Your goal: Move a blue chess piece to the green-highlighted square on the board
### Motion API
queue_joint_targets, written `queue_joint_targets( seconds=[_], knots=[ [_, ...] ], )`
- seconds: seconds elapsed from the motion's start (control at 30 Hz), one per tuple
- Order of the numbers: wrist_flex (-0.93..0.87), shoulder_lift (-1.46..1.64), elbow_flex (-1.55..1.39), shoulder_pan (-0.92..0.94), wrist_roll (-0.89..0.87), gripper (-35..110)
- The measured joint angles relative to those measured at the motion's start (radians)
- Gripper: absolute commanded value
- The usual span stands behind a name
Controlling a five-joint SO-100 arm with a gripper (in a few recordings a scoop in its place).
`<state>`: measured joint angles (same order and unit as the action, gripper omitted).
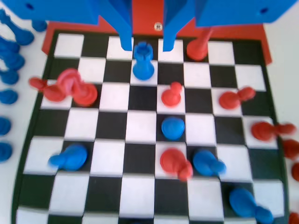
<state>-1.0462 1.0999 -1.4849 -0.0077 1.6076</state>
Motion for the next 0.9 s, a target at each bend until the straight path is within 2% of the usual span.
queue_joint_targets(
  seconds=[0.9],
  knots=[
    [0.063,-0.077,0.005,-0.029,-0.015,10]
  ],
)
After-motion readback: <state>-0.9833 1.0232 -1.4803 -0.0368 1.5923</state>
